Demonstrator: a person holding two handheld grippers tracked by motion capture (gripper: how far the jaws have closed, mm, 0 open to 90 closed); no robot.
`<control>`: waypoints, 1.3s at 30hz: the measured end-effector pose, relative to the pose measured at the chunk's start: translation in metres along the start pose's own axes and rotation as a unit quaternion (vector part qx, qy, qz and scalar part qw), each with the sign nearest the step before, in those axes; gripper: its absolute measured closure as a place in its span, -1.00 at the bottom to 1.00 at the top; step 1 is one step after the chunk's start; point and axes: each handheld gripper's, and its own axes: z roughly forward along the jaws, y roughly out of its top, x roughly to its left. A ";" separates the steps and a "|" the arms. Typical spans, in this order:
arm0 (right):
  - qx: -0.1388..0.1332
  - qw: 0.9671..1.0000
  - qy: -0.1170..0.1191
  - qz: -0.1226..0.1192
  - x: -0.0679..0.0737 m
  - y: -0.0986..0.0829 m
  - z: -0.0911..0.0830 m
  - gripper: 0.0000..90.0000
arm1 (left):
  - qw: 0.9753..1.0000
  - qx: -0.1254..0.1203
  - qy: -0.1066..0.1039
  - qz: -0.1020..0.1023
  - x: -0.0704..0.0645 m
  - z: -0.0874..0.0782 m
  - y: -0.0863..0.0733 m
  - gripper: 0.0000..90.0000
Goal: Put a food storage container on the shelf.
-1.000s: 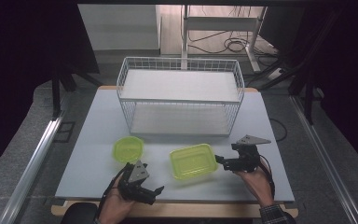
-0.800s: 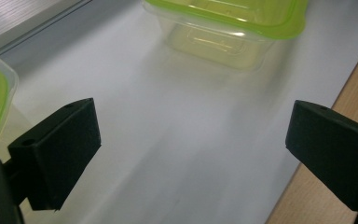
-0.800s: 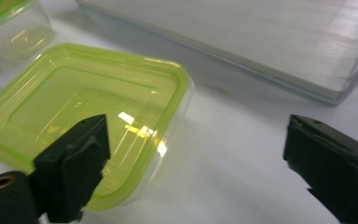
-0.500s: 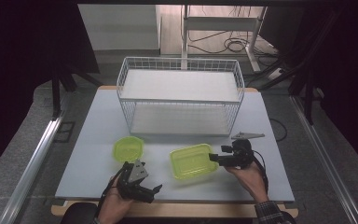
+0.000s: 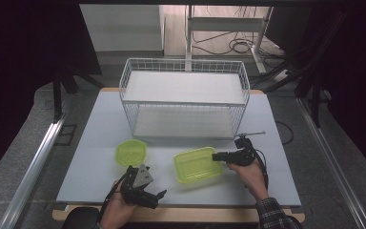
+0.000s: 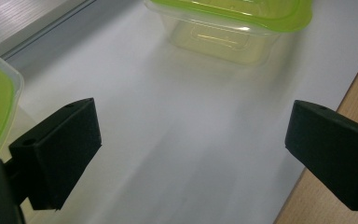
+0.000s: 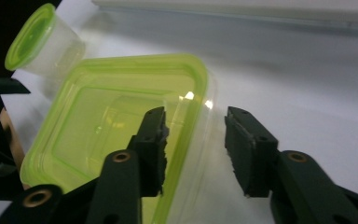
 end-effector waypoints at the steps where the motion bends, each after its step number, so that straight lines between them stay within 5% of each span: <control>1: 0.002 1.000 0.014 0.015 -0.003 0.001 0.001 0.46 | 1.000 0.000 0.001 0.001 -0.001 0.000 0.000 -0.93; 6: 0.014 0.995 0.061 0.076 -0.012 0.003 0.002 0.71 | 1.000 -0.002 0.003 0.002 0.000 -0.001 0.000 -0.93; 9: 0.013 0.993 0.081 0.089 -0.013 0.003 0.002 0.77 | 1.000 -0.007 0.004 0.000 0.000 -0.002 0.000 -0.93; 13: 0.004 0.994 0.076 0.078 -0.007 0.003 -0.002 0.77 | 1.000 -0.013 0.007 -0.002 0.002 -0.005 0.000 -0.92; 39: -0.083 0.988 0.114 0.069 0.024 0.038 -0.059 0.78 | 0.999 -0.033 0.003 -0.010 0.004 -0.009 0.000 -0.93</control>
